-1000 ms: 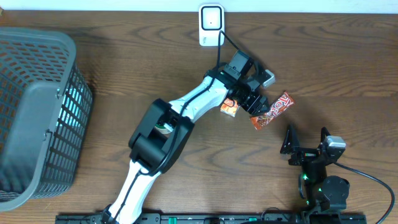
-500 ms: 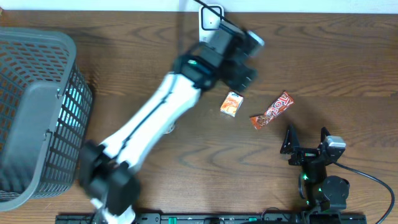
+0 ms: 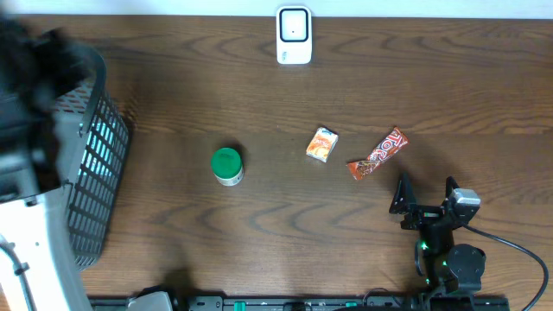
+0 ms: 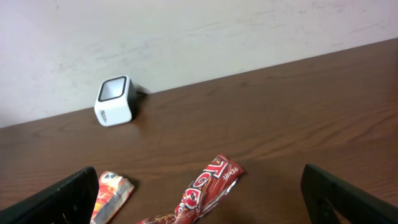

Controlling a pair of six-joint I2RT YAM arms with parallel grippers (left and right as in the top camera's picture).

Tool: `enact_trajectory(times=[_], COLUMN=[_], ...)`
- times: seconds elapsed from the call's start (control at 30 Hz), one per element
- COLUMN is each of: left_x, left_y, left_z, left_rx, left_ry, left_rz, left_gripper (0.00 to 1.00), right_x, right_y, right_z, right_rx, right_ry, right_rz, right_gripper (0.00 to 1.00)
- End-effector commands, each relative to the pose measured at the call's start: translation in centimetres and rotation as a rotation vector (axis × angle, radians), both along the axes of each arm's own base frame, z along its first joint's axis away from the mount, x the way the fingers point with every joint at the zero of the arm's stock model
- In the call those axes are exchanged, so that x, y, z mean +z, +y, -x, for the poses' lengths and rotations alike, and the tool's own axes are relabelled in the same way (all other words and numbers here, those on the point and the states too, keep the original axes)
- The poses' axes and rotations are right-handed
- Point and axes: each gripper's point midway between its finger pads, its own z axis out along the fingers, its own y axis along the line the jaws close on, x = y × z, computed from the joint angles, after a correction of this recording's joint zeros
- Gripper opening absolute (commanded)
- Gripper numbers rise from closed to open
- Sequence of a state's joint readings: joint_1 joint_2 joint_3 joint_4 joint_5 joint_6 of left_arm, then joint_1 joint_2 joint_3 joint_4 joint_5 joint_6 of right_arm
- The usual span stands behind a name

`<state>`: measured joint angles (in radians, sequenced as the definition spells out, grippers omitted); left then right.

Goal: Scan the item barcode
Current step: 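Reach the left gripper into the basket and grasp the mint-green wipes pack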

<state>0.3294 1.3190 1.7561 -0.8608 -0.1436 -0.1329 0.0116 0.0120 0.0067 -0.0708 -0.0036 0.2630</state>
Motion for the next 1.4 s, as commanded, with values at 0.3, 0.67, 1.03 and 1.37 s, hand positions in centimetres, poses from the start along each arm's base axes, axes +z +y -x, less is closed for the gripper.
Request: enact_trajectory(times=[0.3,0.67,1.03,1.37], left_x=[-15.0,-25.4,-35.3,-36.8], left_y=[8.5,9.6,9.9,8.0], left_z=[0.1,-0.6,-0.2,-2.2], left_rx=[0.009,-0.077,-0.099,-0.233], left_ry=[0.278,0.458,0.653,0.592], left_rz=[0.022,0.043,0.190,0.260], left_gripper=[0.86,1.00,0.98,0.98], right_x=[-0.1,-0.1,-0.1,-0.1], right_y=[0.2,0.2,0.2,0.2], right_z=[0.0,0.0,0.0,0.0], right_rx=[0.006,0.006,0.006,0.006], right_ry=[0.001,0.001,0.001,0.001], right_rz=[-0.009,-0.009,-0.009,-0.009], right_gripper=[0.99,0.99,0.99,0.99])
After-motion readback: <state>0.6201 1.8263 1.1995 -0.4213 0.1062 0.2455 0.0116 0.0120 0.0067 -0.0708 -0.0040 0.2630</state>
